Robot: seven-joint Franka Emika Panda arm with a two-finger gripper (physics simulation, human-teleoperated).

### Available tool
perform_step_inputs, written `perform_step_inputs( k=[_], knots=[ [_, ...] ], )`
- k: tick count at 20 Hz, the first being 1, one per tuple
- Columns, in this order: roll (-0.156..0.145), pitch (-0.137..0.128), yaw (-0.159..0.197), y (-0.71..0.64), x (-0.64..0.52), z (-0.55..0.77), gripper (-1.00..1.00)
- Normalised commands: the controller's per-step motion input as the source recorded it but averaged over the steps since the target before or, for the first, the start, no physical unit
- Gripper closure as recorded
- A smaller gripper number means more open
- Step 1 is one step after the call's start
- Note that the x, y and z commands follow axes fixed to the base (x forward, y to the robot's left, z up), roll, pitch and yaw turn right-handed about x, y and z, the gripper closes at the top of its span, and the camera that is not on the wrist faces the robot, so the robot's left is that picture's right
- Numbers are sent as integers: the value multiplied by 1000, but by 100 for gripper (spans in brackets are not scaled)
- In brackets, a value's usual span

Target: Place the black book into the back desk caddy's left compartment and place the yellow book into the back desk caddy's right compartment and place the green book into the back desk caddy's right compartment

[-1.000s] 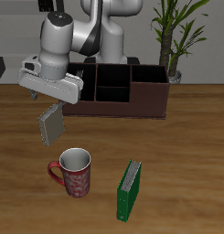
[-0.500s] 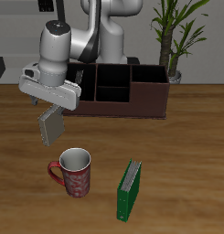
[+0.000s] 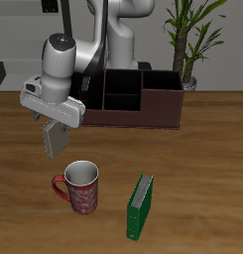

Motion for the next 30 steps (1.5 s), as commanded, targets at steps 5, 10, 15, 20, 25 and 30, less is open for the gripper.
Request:
perform_step_inputs(
  k=[5, 10, 15, 20, 25, 30],
  knots=[
    [1, 54, 0, 54, 36, -365, -100],
    [6, 16, -16, -8, 6, -111, 100],
    [-3, -8, 7, -10, -11, 140, 100],
    [-3, -43, 43, 267, -41, 585, 100],
    [-76, -34, 67, 513, -10, 898, 100],
    [-19, -38, 83, 735, -119, 771, 100]
  ],
)
